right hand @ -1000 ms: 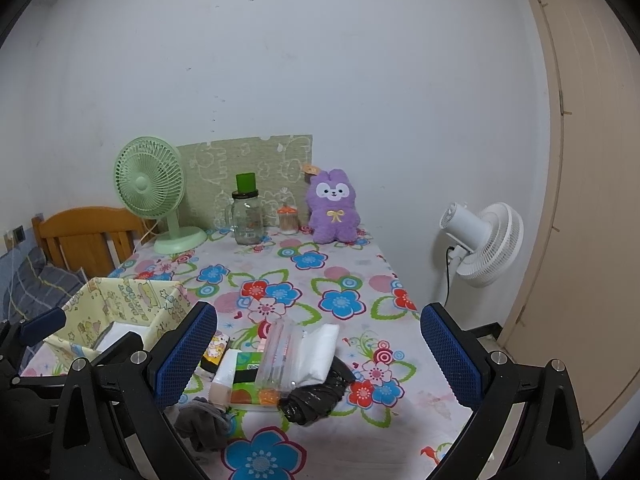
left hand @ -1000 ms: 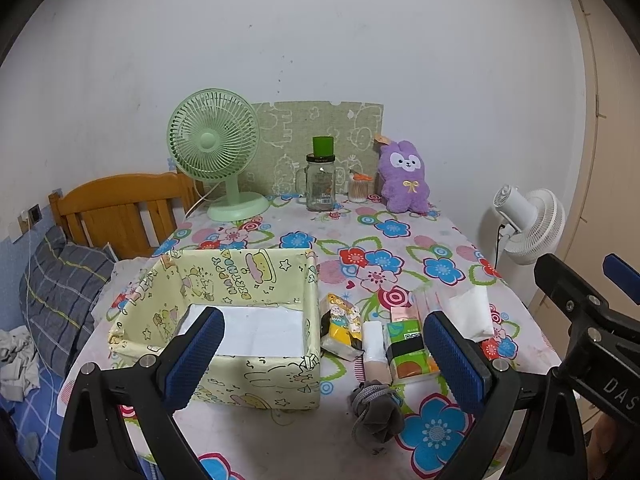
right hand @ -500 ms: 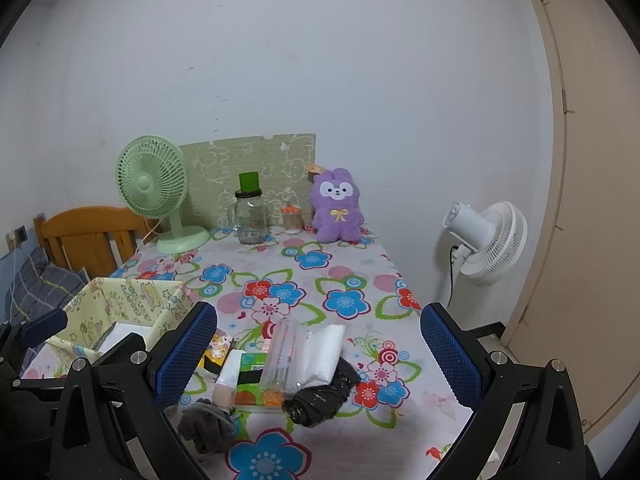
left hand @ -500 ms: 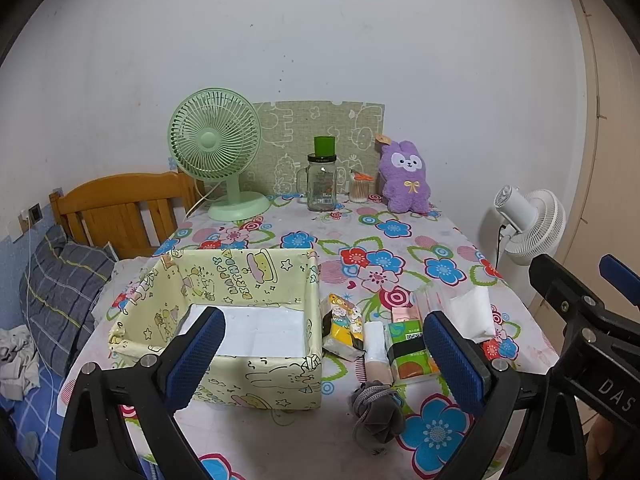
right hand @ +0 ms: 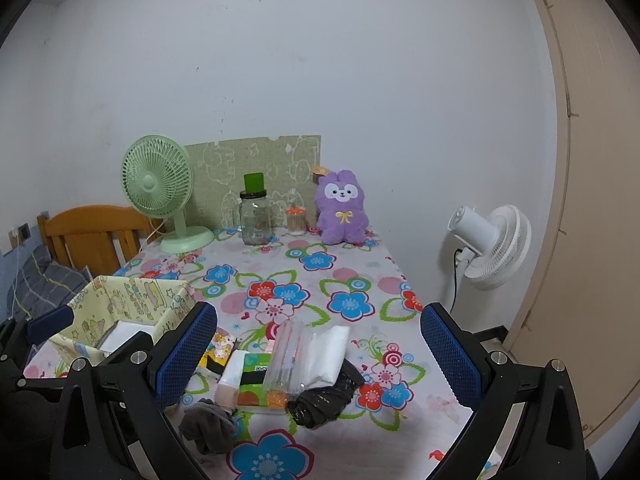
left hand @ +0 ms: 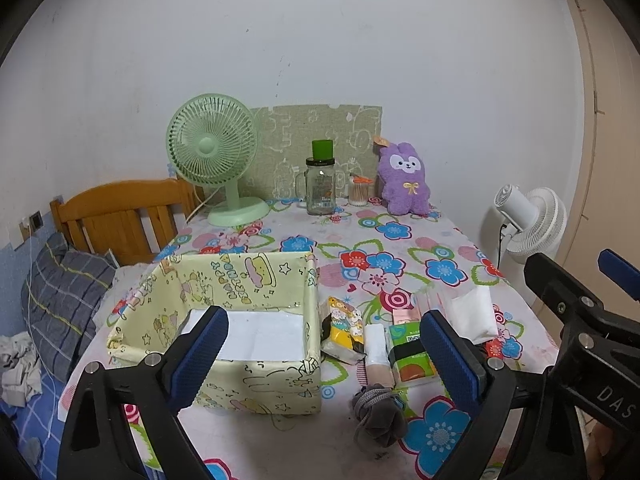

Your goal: Organize soft objects

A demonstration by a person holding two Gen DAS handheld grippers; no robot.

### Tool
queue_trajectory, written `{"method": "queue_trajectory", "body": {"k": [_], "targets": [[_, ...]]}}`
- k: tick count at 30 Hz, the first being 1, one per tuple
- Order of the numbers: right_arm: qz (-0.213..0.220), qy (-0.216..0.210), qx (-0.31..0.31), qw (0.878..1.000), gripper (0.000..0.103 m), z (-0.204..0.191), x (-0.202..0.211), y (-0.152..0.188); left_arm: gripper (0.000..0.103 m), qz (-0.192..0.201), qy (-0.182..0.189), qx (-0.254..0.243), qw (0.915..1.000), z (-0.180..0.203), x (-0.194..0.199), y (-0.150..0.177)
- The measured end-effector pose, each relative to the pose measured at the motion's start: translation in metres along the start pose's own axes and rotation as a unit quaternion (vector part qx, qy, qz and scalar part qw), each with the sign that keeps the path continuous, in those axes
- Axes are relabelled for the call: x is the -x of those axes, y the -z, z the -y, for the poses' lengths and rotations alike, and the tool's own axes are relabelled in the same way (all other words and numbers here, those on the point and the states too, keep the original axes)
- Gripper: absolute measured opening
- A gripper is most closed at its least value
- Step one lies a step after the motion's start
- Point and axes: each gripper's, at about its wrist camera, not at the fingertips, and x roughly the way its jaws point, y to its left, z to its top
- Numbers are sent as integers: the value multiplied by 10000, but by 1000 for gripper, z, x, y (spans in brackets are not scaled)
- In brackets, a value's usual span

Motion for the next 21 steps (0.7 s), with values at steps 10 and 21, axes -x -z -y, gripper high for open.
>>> {"method": "queue_trajectory", "body": {"k": [10, 21], "targets": [[-124, -95, 94, 9998, 103, -1, -16, 14, 96, -205, 230, -59, 9995, 13, -17, 22], [-251, -250, 98, 9993, 102, -4, -35, 38, 96, -354, 443, -335, 9978, 31, -32, 46]]}}
